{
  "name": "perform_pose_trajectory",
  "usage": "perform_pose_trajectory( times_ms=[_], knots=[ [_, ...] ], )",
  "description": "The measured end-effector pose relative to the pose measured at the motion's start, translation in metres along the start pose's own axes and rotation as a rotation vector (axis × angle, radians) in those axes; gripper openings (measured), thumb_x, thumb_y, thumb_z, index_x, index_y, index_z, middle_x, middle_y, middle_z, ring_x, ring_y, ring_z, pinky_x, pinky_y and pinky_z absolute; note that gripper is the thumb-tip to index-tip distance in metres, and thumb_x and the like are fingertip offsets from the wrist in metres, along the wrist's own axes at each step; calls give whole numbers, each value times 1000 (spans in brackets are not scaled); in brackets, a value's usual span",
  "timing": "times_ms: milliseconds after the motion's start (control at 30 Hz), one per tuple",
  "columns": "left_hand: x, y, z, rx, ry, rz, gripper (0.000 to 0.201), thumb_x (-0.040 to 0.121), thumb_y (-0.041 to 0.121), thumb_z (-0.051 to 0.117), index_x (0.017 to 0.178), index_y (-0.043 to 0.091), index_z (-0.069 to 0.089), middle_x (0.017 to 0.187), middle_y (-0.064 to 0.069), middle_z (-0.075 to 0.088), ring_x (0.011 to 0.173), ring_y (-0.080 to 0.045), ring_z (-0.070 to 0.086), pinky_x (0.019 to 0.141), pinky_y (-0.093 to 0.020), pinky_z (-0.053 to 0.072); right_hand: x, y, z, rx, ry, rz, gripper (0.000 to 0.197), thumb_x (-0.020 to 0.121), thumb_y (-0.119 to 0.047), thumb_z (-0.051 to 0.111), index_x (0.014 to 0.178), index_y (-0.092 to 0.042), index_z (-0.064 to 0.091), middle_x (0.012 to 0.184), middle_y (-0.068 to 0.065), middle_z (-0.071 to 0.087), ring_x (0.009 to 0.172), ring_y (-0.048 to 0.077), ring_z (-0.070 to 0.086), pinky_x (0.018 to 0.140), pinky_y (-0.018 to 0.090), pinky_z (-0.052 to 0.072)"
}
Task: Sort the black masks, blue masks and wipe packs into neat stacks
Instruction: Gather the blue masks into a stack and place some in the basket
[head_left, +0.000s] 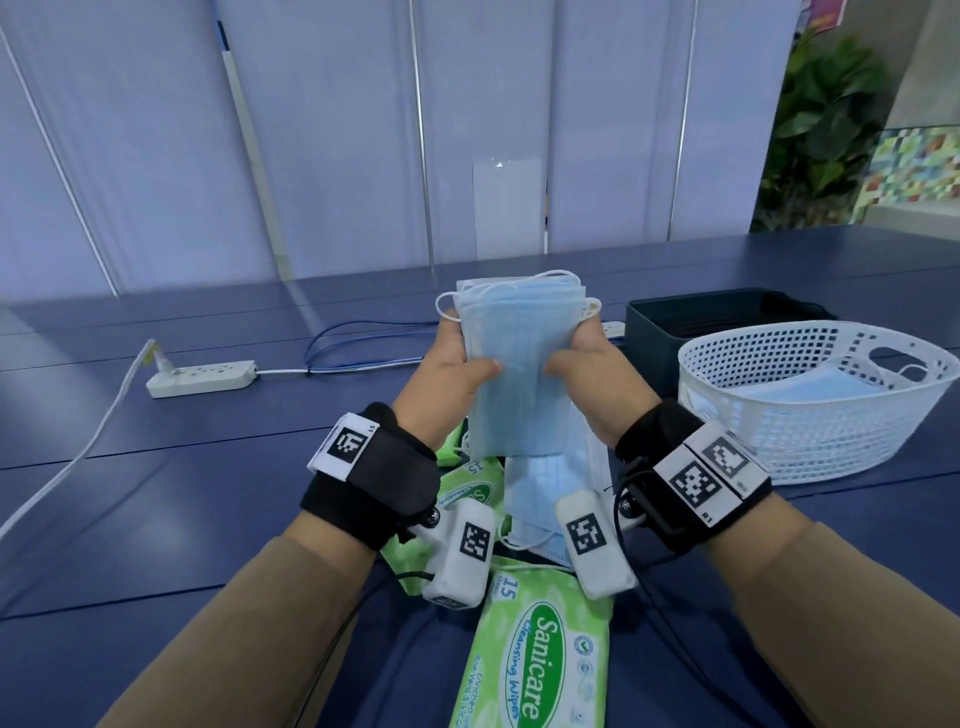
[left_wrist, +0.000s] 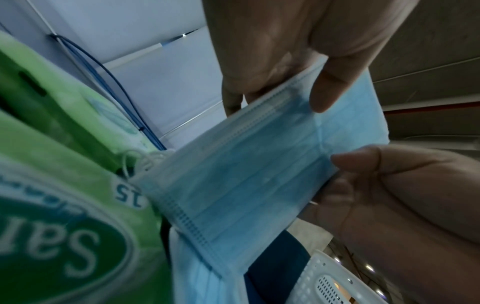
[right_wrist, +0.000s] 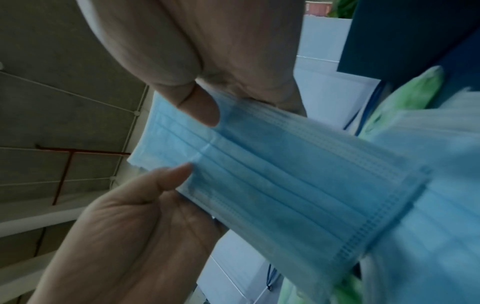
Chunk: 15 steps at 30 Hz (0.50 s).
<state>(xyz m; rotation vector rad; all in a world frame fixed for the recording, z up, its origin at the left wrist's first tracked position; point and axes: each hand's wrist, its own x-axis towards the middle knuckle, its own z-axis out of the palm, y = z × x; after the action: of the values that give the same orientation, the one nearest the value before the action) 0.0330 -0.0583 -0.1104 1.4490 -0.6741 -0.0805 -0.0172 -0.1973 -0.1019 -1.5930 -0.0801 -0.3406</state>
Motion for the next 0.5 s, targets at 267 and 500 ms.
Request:
perform_pose_trajectory(
  times_ms=[267, 500],
  knots=[
    [-4, -8, -2, -1, 44, -120, 58, 72, 6, 54, 128, 14, 39, 123, -10, 56, 107, -18, 54, 89, -29, 45, 0, 7, 2, 55, 9, -1, 45, 88, 13, 31, 122, -13, 44, 117, 8, 59, 109, 23, 56, 95, 34, 46],
    [-3, -7, -14, 93, 28, -148, 32, 94, -5, 42, 121, 9, 53, 114, -8, 63, 94, -17, 63, 83, -32, 51, 10, 1, -17, -52, 15, 132, 20, 97, -8, 42, 116, -11, 48, 109, 9, 57, 91, 21, 55, 81, 37, 47]
  ],
)
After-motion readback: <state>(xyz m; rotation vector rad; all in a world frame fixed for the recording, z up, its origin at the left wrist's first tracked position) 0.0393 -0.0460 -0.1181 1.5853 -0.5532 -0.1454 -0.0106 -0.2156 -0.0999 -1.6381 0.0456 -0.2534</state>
